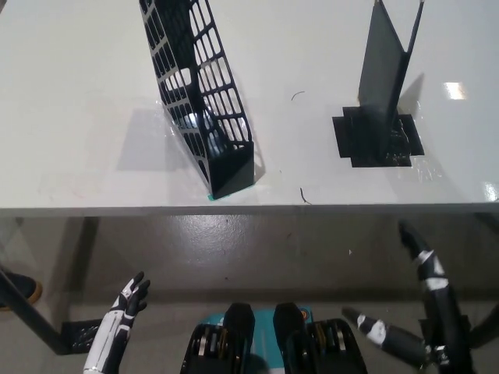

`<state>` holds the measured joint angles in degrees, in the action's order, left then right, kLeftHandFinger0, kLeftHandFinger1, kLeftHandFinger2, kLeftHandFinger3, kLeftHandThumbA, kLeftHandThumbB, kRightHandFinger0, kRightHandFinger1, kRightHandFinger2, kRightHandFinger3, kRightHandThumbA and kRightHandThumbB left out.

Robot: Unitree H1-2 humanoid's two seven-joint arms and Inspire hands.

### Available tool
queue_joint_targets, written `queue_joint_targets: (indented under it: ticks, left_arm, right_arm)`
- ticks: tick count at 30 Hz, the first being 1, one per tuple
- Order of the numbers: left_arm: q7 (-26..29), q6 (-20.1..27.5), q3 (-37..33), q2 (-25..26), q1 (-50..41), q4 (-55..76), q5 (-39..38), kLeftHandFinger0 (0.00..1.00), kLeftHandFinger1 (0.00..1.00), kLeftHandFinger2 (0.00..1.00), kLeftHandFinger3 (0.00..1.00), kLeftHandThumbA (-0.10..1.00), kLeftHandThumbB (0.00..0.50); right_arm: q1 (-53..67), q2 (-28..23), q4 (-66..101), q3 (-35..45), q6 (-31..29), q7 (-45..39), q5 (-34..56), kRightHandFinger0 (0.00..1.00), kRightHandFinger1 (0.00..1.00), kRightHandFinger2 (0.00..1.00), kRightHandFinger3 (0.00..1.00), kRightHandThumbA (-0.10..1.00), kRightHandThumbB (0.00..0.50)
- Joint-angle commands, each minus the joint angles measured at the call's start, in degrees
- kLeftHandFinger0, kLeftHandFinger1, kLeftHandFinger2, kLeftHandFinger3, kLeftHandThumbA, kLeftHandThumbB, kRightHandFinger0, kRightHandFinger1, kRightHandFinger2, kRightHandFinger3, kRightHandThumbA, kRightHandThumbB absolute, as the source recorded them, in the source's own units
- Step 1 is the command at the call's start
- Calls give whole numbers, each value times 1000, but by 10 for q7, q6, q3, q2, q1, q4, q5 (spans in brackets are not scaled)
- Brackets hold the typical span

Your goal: A notebook is kept standing on the table on the right hand side and a black shelf is kept on the left hand side and the robot uses its right hand to grab the notebook and places it in the shelf

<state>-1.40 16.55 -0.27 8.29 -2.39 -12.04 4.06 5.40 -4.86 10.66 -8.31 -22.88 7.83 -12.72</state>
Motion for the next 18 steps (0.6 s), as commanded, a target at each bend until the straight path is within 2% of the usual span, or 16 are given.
queue_joint_targets:
  ticks: [1, 4, 6, 8, 12, 14, 18]
  left_arm:
    - [-3, 41, -2, 7, 5, 5, 4, 1000, 1000, 1000, 1000, 1000, 167]
    - [-4, 35, -2, 9, 0, 12, 8, 1000, 1000, 1000, 1000, 1000, 170]
    - [-3, 38, -2, 9, 0, 12, 10, 1000, 1000, 1000, 1000, 1000, 146]
    - [-2, 40, -2, 8, 0, 11, 9, 1000, 1000, 1000, 1000, 1000, 138]
    - [-4, 39, -2, 8, -1, 11, 7, 1000, 1000, 1000, 1000, 1000, 136]
    - [-5, 42, -3, 8, -3, 11, 6, 1000, 1000, 1000, 1000, 1000, 133]
    - [-3, 51, -3, 8, -2, 4, 10, 1000, 1000, 1000, 1000, 1000, 122]
  right_arm:
    - [-55, 13, 30, 40, -41, 37, -36, 1000, 1000, 1000, 1000, 1000, 355]
    - [-97, 27, 21, 72, -18, 43, -30, 1000, 1000, 1000, 1000, 1000, 358]
    - [-124, 28, 7, 89, -6, 49, -42, 1000, 1000, 1000, 1000, 1000, 319]
    - [-152, 30, -5, 102, 15, 48, -33, 1000, 1000, 1000, 1000, 1000, 324]
    - [-201, 26, -43, 120, 22, 48, -19, 1000, 1000, 1000, 1000, 1000, 319]
    - [-229, 25, -70, 129, 23, 54, -23, 1000, 1000, 1000, 1000, 1000, 281]
    - [-277, 25, -127, 140, 23, 69, -36, 1000, 1000, 1000, 1000, 1000, 281]
